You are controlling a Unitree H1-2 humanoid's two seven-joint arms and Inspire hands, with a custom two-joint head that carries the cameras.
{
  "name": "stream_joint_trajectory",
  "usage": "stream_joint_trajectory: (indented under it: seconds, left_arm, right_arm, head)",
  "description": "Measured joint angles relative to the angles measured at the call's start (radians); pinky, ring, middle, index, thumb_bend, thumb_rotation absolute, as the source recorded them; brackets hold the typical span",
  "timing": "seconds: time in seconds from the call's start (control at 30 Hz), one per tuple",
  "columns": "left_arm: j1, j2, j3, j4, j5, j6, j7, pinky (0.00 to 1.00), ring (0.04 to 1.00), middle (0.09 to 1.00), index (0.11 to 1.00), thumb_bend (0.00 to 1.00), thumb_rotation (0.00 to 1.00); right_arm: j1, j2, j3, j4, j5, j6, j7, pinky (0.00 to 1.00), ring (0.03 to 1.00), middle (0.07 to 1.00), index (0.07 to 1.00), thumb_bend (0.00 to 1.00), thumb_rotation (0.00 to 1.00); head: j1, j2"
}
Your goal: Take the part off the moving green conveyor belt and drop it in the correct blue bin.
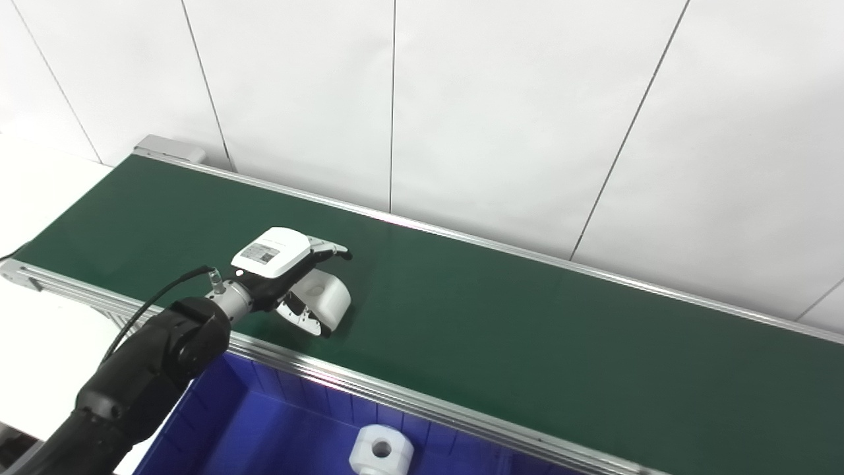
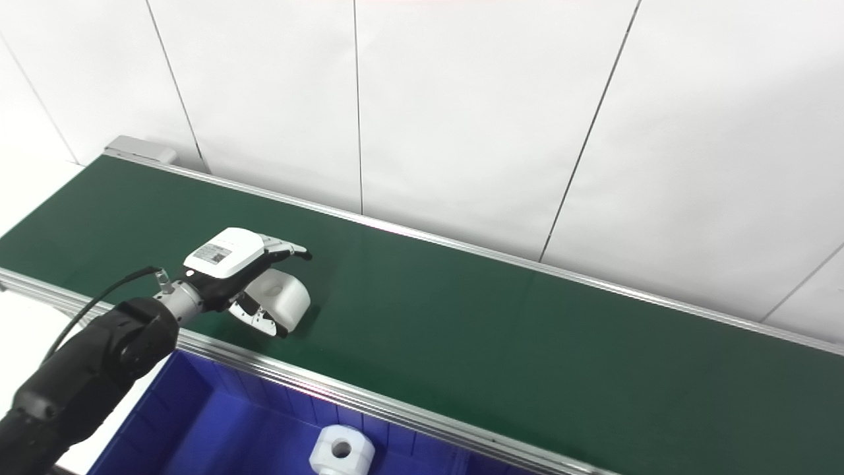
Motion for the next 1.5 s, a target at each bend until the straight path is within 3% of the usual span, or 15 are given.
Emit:
stream_joint_trajectory:
  seconds: [0.27,0.33,0.4,0.43,0.47,0.53,0.6,0.77,1.13,1.27,1.33,1.37,1.4,1.5]
  left_arm:
    - [-0.044,0.005,-0.059,0.048,0.01,0.008,-0.04,0.86,0.854,0.831,0.806,0.93,0.29]
    - [-0.056,0.011,-0.07,0.056,0.016,0.01,-0.047,0.85,0.835,0.794,0.755,0.94,0.28]
    - [-0.063,0.014,-0.08,0.056,0.019,0.012,-0.047,0.83,0.806,0.747,0.687,0.89,0.2]
    - [-0.066,0.014,-0.083,0.056,0.019,0.014,-0.047,0.79,0.772,0.703,0.627,0.85,0.14]
    - [-0.068,0.014,-0.085,0.057,0.019,0.014,-0.045,0.79,0.772,0.703,0.627,0.85,0.14]
    - [-0.069,0.013,-0.086,0.062,0.015,0.001,-0.016,0.73,0.717,0.638,0.514,0.59,0.07]
    - [-0.068,0.013,-0.084,0.067,0.01,-0.03,0.02,0.71,0.693,0.616,0.489,0.53,0.06]
    - [-0.063,0.013,-0.074,0.054,-0.041,-0.073,0.046,0.72,0.691,0.625,0.484,0.51,0.05]
    - [-0.019,0.012,-0.04,-0.072,-0.103,-0.075,0.025,0.7,0.688,0.613,0.484,0.51,0.05]
    - [0.041,0.013,-0.017,-0.188,-0.123,-0.056,-0.017,0.7,0.693,0.613,0.483,0.51,0.05]
    - [0.073,0.015,-0.007,-0.247,-0.145,-0.049,-0.042,0.7,0.691,0.608,0.482,0.51,0.05]
    - [0.092,0.016,0.0,-0.279,-0.154,-0.043,-0.063,0.7,0.688,0.607,0.482,0.51,0.05]
    - [0.107,0.02,0.006,-0.301,-0.162,-0.038,-0.075,0.69,0.683,0.605,0.482,0.51,0.05]
    - [0.17,0.038,0.026,-0.392,-0.19,-0.024,-0.124,0.69,0.678,0.608,0.482,0.52,0.05]
  right_arm:
    - [0.0,0.012,0.001,-0.005,-0.001,0.0,0.0,0.8,0.848,0.966,0.995,0.59,1.0]
    - [0.001,0.012,0.001,-0.007,-0.001,0.0,0.0,0.8,0.848,0.966,0.995,0.59,1.0]
    - [0.003,0.012,0.001,-0.01,-0.001,0.0,0.0,0.8,0.846,0.965,0.992,0.59,1.0]
    - [0.004,0.012,0.001,-0.011,-0.001,0.0,0.0,0.79,0.846,0.965,0.992,0.6,1.0]
    - [0.005,0.012,0.001,-0.011,-0.001,0.0,0.0,0.79,0.846,0.965,0.992,0.6,1.0]
    - [0.005,0.013,0.001,-0.013,-0.001,0.0,0.0,0.8,0.848,0.967,0.997,0.59,1.0]
    - [0.006,0.013,0.002,-0.016,0.0,0.0,0.0,0.8,0.844,0.964,0.996,0.59,1.0]
    - [0.007,0.013,0.002,-0.024,-0.001,0.003,0.0,0.8,0.839,0.958,0.996,0.59,1.0]
    - [0.015,0.018,0.003,-0.053,-0.012,0.013,0.0,0.79,0.831,0.957,0.996,0.6,1.0]
    - [0.024,0.017,0.003,-0.088,-0.015,0.031,0.001,0.78,0.835,0.963,0.995,0.62,1.0]
    - [0.029,0.018,0.004,-0.111,-0.014,0.053,0.003,0.79,0.836,0.964,0.998,0.65,1.0]
    - [0.032,0.018,0.004,-0.127,-0.014,0.06,0.006,0.78,0.837,0.964,0.997,0.65,1.0]
    - [0.036,0.018,0.003,-0.145,-0.013,0.07,0.011,0.78,0.837,0.963,0.996,0.66,1.0]
    - [0.045,0.017,0.002,-0.2,-0.001,0.111,0.02,0.78,0.839,0.964,0.997,0.67,1.0]
  head:
    - [-0.008,0.011]
    - [-0.008,0.012]
    - [-0.008,0.015]
    - [-0.008,0.015]
    - [-0.008,0.015]
    - [-0.009,0.02]
    - [-0.009,0.021]
    - [-0.009,0.026]
    - [-0.012,0.055]
    - [-0.014,0.095]
    - [-0.012,0.161]
    - [-0.012,0.161]
    - [-0.006,0.207]
    - [-0.002,0.245]
